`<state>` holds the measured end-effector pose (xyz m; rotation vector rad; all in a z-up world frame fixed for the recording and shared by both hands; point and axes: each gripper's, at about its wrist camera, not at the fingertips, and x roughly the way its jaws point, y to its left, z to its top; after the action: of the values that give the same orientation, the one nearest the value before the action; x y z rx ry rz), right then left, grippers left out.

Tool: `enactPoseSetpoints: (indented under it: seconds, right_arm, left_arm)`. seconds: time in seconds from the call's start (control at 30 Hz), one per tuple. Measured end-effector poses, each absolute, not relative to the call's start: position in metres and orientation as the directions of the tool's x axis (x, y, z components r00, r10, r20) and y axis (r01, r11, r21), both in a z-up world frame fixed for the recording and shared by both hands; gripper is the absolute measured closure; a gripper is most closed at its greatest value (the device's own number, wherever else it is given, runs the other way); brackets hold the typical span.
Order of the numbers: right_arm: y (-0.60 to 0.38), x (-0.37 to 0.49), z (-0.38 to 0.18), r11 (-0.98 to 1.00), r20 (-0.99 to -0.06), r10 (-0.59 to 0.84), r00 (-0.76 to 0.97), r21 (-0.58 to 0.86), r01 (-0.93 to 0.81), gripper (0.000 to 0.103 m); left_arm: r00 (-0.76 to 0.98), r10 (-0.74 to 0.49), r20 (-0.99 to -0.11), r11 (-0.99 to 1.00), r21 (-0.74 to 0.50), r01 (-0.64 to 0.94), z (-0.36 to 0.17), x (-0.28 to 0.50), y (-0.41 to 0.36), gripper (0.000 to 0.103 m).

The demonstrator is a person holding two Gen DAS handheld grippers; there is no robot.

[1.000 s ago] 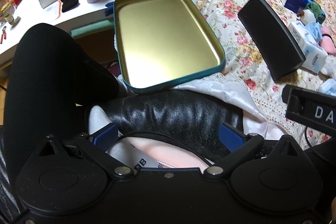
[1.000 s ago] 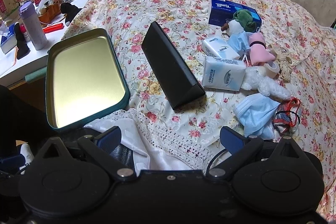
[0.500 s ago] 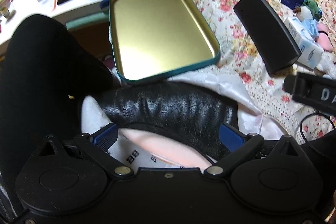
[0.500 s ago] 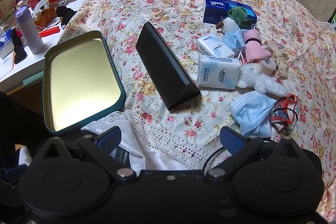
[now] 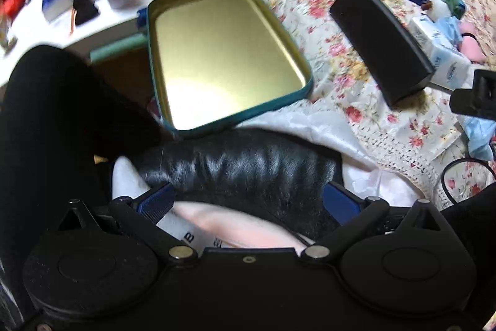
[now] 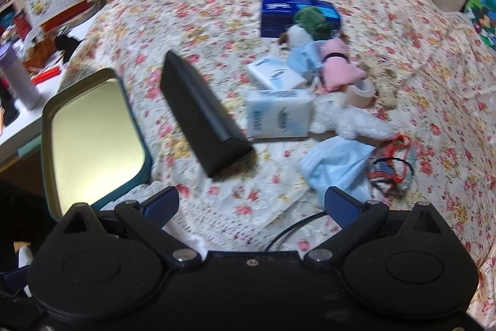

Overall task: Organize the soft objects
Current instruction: 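Grasp the blue face mask with the left gripper while the right gripper grasps the red-trimmed knitted pouch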

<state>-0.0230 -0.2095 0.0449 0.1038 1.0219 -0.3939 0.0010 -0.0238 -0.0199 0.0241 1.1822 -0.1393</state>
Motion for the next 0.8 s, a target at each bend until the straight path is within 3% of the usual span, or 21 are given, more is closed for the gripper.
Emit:
enactPoseSetpoints:
  seconds: [0.4, 0.8]
  right_arm:
    - [-0.295, -0.031, 0.054, 0.816, -0.831, -0.365, 0.42, -0.069, 0.573, 0.003]
    - [-0.372, -0.051, 0.051, 0.678, -0.838, -0.415, 0.355, -0.024, 0.735, 0.003]
  left_arm:
    - [0.45, -0.136, -0.883, 0.958, -0.001, 0.287, 0.004, 0.006, -0.07, 0.004]
    - [0.403, -0.275, -0.873, 0.842, -0.016, 0.539, 0.021, 0.012, -0.146, 0.004]
